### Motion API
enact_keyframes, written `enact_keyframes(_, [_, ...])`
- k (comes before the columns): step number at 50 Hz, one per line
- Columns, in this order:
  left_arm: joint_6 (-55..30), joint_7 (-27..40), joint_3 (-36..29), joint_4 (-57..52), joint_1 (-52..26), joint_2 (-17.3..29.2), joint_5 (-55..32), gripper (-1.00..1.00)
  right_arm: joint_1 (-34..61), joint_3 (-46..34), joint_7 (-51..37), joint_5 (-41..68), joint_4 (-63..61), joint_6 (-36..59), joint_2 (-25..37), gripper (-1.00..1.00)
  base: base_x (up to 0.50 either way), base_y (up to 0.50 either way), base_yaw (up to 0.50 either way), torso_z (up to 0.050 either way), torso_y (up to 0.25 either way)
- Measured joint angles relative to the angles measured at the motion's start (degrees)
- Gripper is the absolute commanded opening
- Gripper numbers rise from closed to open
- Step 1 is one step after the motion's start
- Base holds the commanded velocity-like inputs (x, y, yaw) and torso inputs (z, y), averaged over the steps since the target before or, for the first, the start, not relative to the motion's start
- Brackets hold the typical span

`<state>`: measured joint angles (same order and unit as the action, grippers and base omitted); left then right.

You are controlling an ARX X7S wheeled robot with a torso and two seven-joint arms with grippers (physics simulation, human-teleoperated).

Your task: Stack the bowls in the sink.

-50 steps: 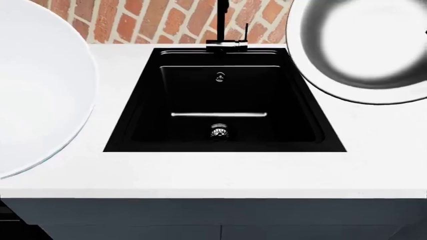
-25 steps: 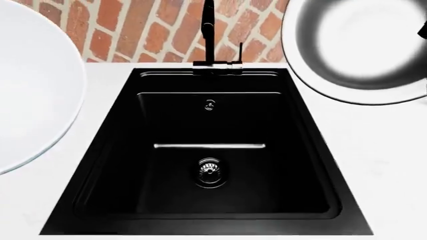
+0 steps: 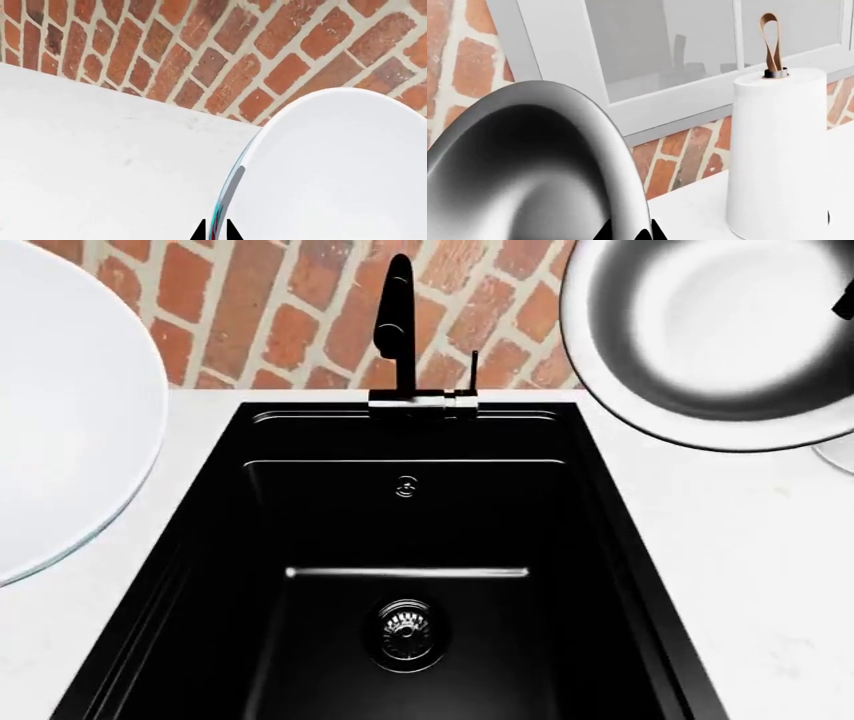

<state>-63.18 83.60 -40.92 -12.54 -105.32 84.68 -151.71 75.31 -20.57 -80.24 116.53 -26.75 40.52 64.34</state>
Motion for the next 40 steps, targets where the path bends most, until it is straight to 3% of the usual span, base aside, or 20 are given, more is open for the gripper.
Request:
enact_keyframes(9, [-0.3, 0.2, 0.2, 0.2, -0.4, 0.3, -0.2, -1.00, 0.8, -0.5, -0.2, 0.3, -0.1, 0.6, 0.2, -1.00, 0.49, 0.10, 0.00, 0.001, 0.000])
enact_keyframes(22, [-0.3, 1.3, -0.3, 0.0, -0.7, -1.4, -1.2, -1.00, 2.0, -1.4, -0.8, 1.5, 0.1, 1.7, 0.7, -1.00, 0.00, 0.00, 0.00, 0.000, 0.001])
enact_keyframes(40, [-1.2, 3.4, -4.3, -0.2, -1.9, -8.8, -0.8, -1.00, 2.9, -2.7, -0.4, 2.3, 0.2, 3.3, 1.1, -1.00, 0.00, 0.00, 0.00, 0.000, 0.001])
